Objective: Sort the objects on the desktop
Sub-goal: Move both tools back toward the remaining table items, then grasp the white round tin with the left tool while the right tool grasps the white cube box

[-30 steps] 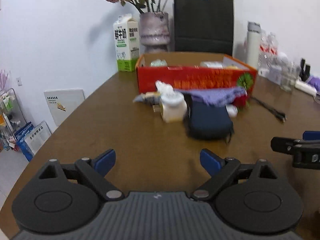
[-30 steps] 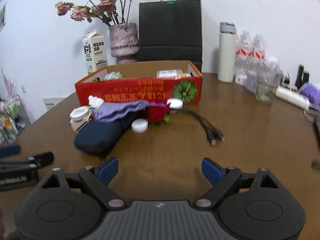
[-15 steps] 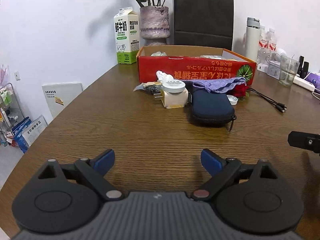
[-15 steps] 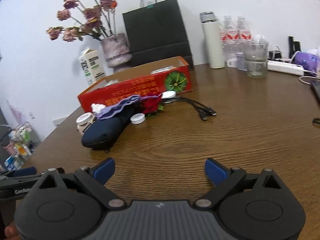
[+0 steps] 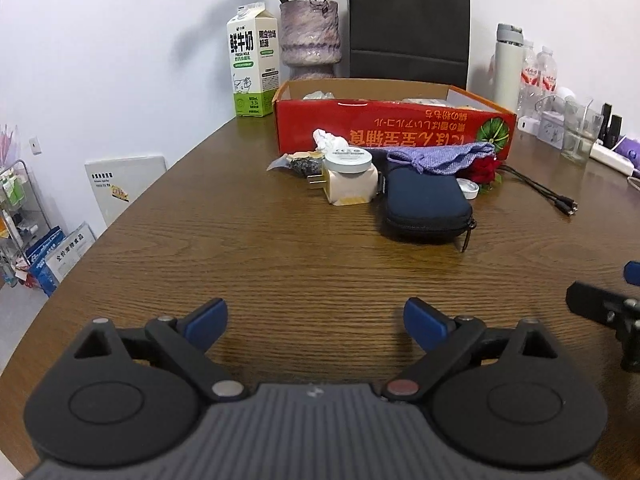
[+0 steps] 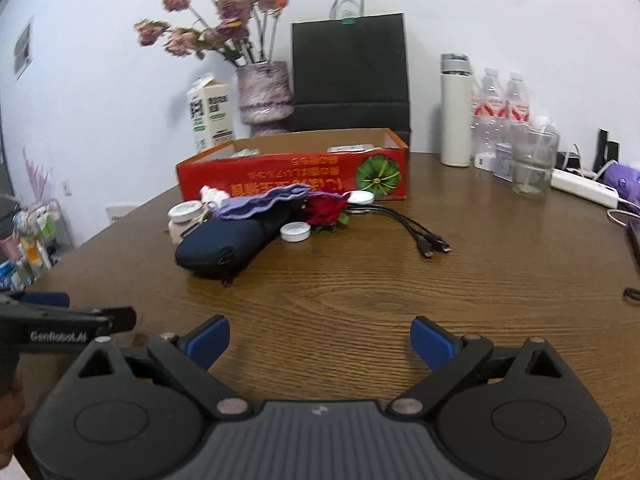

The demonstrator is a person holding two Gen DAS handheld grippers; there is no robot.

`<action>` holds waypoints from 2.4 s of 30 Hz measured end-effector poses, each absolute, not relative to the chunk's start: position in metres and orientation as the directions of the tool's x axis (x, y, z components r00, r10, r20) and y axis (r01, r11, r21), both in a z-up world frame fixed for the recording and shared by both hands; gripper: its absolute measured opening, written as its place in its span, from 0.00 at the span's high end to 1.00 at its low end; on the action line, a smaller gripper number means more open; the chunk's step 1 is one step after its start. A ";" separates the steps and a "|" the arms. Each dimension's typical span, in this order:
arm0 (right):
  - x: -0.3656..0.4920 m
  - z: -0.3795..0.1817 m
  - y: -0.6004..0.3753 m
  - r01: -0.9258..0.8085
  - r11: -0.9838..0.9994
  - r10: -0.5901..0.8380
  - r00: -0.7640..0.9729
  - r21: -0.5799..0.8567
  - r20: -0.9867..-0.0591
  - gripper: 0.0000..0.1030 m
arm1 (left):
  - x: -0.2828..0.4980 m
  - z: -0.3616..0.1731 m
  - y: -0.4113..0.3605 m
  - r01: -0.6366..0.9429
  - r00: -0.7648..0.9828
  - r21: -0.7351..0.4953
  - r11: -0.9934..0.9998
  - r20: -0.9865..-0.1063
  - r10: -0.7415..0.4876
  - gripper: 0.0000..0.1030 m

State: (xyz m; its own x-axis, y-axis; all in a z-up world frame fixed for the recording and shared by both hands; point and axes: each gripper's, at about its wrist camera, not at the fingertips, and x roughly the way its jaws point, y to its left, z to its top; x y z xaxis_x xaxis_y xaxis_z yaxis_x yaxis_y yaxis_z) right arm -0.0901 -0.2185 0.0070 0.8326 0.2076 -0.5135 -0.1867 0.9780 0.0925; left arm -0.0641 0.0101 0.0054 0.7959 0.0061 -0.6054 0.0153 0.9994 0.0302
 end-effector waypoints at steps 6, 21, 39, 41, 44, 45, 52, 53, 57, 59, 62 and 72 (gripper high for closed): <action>-0.080 0.006 -0.221 -0.203 0.968 0.252 0.782 0.150 -0.569 0.04 | -0.063 0.008 0.012 0.043 0.804 0.011 0.999 -0.594 -0.028 0.04; 0.042 0.048 -0.235 -0.224 0.967 0.255 0.812 0.124 -0.524 0.12 | 0.035 0.051 0.002 0.133 0.867 0.047 0.990 -0.490 -0.093 0.02; 0.081 0.033 -0.183 -0.297 0.944 0.329 0.803 0.145 -0.497 0.22 | 0.069 0.025 0.039 0.228 0.794 -0.221 0.948 -0.521 -0.313 0.61; 0.071 0.035 -0.178 -0.308 0.948 0.312 0.833 0.086 -0.458 0.22 | 0.062 0.029 0.053 0.206 0.818 -0.277 0.939 -0.477 -0.321 0.61; 0.059 0.040 -0.173 -0.362 0.929 0.361 0.842 0.076 -0.401 0.22 | 0.055 0.036 0.079 0.095 0.870 -0.319 0.943 -0.434 -0.234 0.61; 0.056 0.040 -0.169 -0.380 0.923 0.374 0.842 0.065 -0.389 0.22 | 0.053 0.037 0.085 0.047 0.883 -0.307 0.951 -0.433 -0.184 0.61; 0.044 0.045 -0.123 -0.518 0.853 0.501 0.773 0.067 -0.389 0.28 | 0.054 0.036 0.095 -0.100 0.893 -0.260 0.960 -0.450 -0.029 0.61; 0.045 0.044 -0.110 -0.524 0.851 0.488 0.769 0.030 -0.412 0.33 | 0.054 0.037 0.094 -0.124 0.894 -0.226 0.966 -0.448 0.011 0.61; 0.065 0.036 -0.072 -0.491 0.871 0.395 0.742 -0.036 -0.542 0.55 | 0.060 0.036 0.096 -0.145 0.888 -0.211 0.967 -0.459 0.033 0.61; 0.076 0.032 -0.066 -0.475 0.880 0.382 0.707 0.000 -0.596 0.53 | 0.062 0.034 0.096 -0.146 0.882 -0.212 0.966 -0.470 0.030 0.61; 0.085 0.022 -0.057 -0.454 0.889 0.376 0.657 0.055 -0.653 0.50 | 0.064 0.032 0.093 -0.140 0.877 -0.201 0.970 -0.479 0.027 0.61; 0.045 0.062 -0.074 -0.361 0.932 0.329 0.788 0.043 -0.520 0.50 | 0.073 0.023 0.098 -0.161 0.861 -0.213 0.964 -0.507 0.032 0.60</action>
State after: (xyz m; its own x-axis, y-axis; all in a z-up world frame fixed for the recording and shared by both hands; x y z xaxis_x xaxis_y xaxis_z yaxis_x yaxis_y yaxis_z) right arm 0.0450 -0.0742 0.0622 0.7881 0.3294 -0.5200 -0.3607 0.9317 0.0435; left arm 0.0728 0.0979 0.0230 0.8613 0.0318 -0.5071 -0.1609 0.9638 -0.2127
